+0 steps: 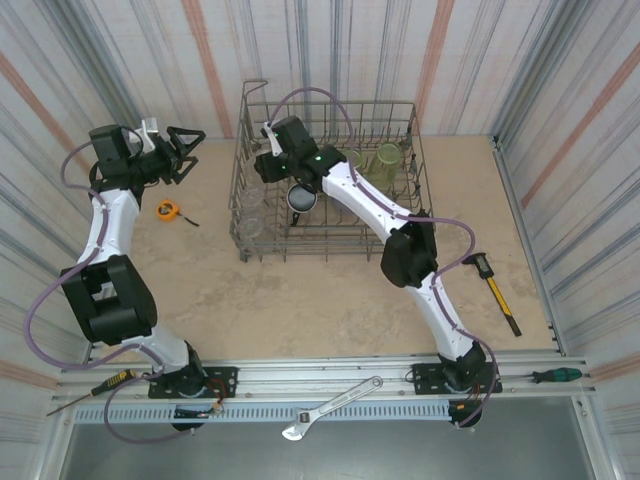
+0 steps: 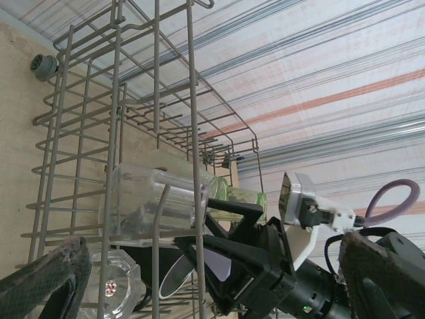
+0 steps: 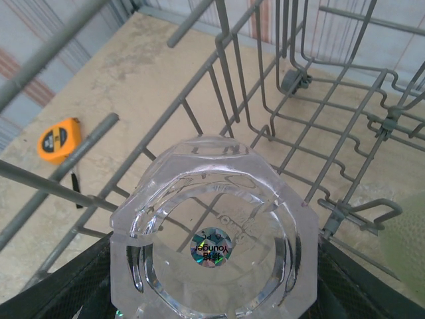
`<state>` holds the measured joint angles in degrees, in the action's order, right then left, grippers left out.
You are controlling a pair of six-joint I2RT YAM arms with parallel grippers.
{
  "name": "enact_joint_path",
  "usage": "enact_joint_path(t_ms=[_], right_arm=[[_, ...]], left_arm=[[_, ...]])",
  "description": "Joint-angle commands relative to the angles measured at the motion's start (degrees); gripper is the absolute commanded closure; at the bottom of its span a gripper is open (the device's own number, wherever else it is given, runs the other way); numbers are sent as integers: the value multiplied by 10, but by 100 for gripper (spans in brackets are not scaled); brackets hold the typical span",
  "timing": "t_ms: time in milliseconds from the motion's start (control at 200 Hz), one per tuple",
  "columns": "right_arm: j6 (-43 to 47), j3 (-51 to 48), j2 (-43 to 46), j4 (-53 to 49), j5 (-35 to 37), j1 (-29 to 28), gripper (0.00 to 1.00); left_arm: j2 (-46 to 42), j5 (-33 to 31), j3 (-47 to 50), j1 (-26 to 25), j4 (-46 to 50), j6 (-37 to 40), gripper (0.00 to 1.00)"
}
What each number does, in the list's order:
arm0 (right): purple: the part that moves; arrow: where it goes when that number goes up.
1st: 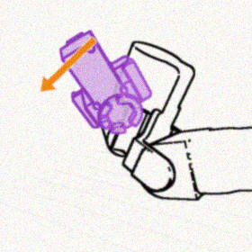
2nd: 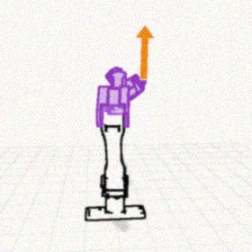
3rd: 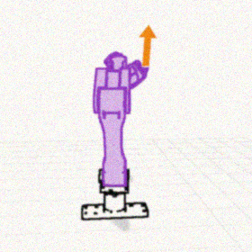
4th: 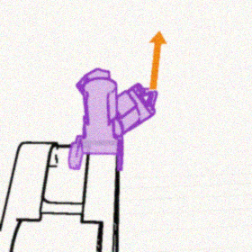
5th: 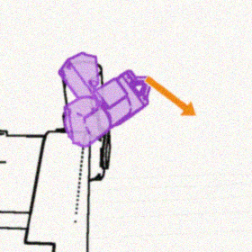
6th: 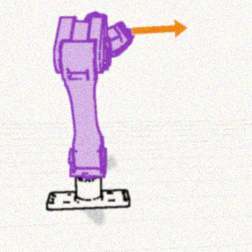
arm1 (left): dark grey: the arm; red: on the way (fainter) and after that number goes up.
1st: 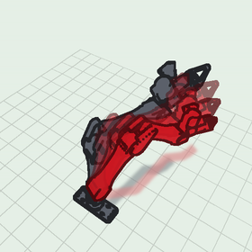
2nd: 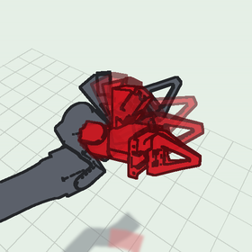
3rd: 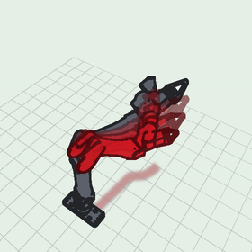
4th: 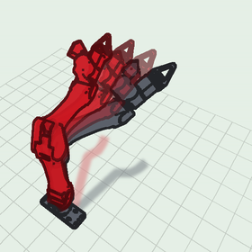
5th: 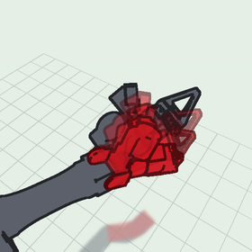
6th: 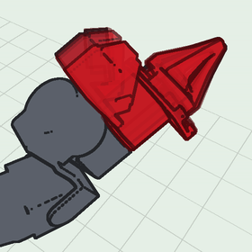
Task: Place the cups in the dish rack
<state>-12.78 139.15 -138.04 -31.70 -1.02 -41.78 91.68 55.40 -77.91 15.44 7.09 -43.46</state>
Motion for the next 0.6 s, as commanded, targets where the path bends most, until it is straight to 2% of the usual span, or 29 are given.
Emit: enact_joint_path(t_ms=[0, 596], right_arm=[[14, 30, -16, 3, 17, -1, 60], [56, 89, -75, -38, 54, -7, 57]], left_arm=[[-18, -2, -7, 7, -3, 8, 1], [-19, 0, -3, 8, -12, 1, 1]])
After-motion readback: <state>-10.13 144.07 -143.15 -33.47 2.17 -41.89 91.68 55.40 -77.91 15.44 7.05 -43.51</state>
